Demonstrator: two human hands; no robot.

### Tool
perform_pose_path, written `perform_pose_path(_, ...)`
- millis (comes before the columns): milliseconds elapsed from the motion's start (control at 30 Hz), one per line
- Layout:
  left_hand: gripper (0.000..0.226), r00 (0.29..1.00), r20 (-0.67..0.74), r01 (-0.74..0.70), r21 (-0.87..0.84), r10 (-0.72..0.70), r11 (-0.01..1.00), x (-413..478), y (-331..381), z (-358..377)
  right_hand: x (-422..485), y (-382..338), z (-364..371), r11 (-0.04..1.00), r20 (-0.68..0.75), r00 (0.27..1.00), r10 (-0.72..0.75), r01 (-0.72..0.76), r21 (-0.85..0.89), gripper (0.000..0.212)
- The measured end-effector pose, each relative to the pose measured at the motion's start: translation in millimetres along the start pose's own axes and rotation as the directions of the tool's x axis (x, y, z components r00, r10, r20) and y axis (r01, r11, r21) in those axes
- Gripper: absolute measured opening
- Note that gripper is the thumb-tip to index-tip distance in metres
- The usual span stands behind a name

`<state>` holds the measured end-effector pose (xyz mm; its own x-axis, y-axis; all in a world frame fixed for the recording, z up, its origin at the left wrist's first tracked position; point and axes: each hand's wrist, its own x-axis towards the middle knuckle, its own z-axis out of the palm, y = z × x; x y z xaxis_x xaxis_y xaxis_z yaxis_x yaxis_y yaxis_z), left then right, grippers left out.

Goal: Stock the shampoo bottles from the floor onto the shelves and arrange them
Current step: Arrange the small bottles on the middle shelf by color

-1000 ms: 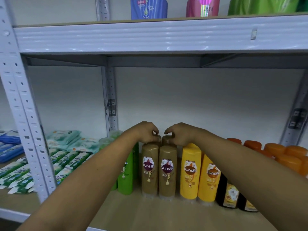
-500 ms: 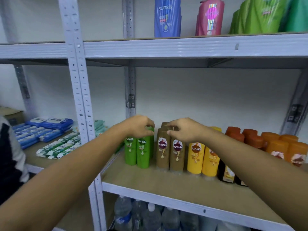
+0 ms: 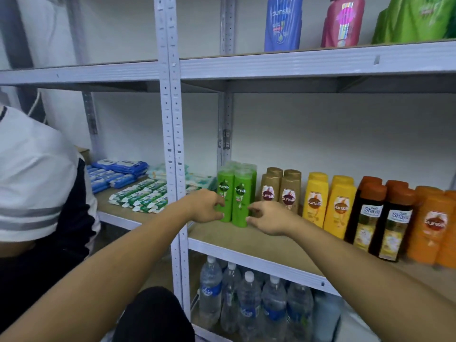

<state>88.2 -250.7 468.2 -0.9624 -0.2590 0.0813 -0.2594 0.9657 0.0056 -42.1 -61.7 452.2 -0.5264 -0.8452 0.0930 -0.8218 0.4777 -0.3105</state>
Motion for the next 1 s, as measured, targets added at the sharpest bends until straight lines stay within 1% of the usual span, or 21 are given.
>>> perform_pose_path(67, 0.050, 0.999, 0.013, 0.036, -0.062, -0.036, 0.997, 6, -9, 17, 8, 4, 17, 0.997, 0.002, 0.999, 0.034, -0.034, 0.064, 0.058)
perform_pose_path(133, 0.051, 0.996, 0.024, 0.087, -0.163, -0.084, 0.983, 17, -21, 39, 20, 10, 39, 0.984, 0.012, 0.995, 0.097, -0.098, 0.149, 0.062)
perform_pose_path(233, 0.054, 0.990, -0.020, 0.130, -0.303, -0.143, 0.944, 37, -34, 77, 42, 20, 78, 0.937, 0.012, 0.982, 0.189, -0.184, 0.296, 0.073)
perform_pose_path(267, 0.056, 0.986, -0.033, 0.145, -0.344, -0.166, 0.928, 44, -37, 88, 49, 23, 90, 0.917, -0.001, 0.977, 0.212, -0.199, 0.346, 0.073)
perform_pose_path(333, 0.067, 0.976, -0.038, 0.177, -0.449, -0.216, 0.876, 60, -43, 110, 64, 25, 112, 0.876, -0.040, 0.969, 0.243, -0.201, 0.439, 0.062)
perform_pose_path(400, 0.084, 0.967, -0.072, 0.157, -0.580, -0.243, 0.799, 75, -48, 126, 78, 25, 131, 0.840, -0.095, 0.959, 0.267, -0.183, 0.511, 0.055)
perform_pose_path(467, 0.093, 0.957, -0.135, 0.094, -0.697, -0.258, 0.711, 95, -59, 145, 94, 25, 148, 0.821, -0.168, 0.946, 0.278, -0.143, 0.553, 0.060)
perform_pose_path(533, 0.098, 0.948, -0.158, 0.042, -0.798, -0.276, 0.601, 110, -66, 164, 105, 25, 159, 0.820, -0.233, 0.930, 0.283, -0.109, 0.562, 0.065)
perform_pose_path(633, 0.097, 0.922, -0.131, 0.035, -0.910, -0.365, 0.414, 116, -66, 180, 122, 28, 166, 0.795, -0.294, 0.901, 0.320, -0.087, 0.601, 0.064)
perform_pose_path(667, 0.094, 0.913, -0.127, 0.027, -0.929, -0.387, 0.369, 117, -67, 184, 126, 29, 166, 0.785, -0.314, 0.888, 0.336, -0.080, 0.615, 0.063)
perform_pose_path(700, 0.092, 0.908, -0.141, 0.006, -0.937, -0.395, 0.348, 120, -68, 186, 129, 31, 166, 0.779, -0.329, 0.877, 0.350, -0.078, 0.622, 0.063)
perform_pose_path(767, 0.094, 0.924, -0.157, -0.029, -0.938, -0.349, 0.345, 126, -72, 189, 136, 35, 168, 0.775, -0.337, 0.861, 0.381, -0.100, 0.623, 0.063)
perform_pose_path(833, 0.096, 0.936, -0.188, -0.063, -0.922, -0.298, 0.382, 133, -77, 190, 139, 36, 171, 0.778, -0.367, 0.838, 0.405, -0.105, 0.619, 0.058)
perform_pose_path(900, 0.093, 0.946, -0.208, -0.090, -0.905, -0.247, 0.415, 140, -79, 192, 142, 37, 173, 0.776, -0.376, 0.820, 0.432, -0.125, 0.619, 0.050)
perform_pose_path(967, 0.089, 0.946, -0.219, -0.096, -0.893, -0.239, 0.440, 147, -79, 195, 145, 38, 174, 0.758, -0.375, 0.802, 0.464, -0.141, 0.637, 0.042)
perform_pose_path(1000, 0.087, 0.940, -0.222, -0.086, -0.889, -0.259, 0.449, 149, -78, 194, 146, 39, 175, 0.753, -0.382, 0.795, 0.472, -0.138, 0.643, 0.039)
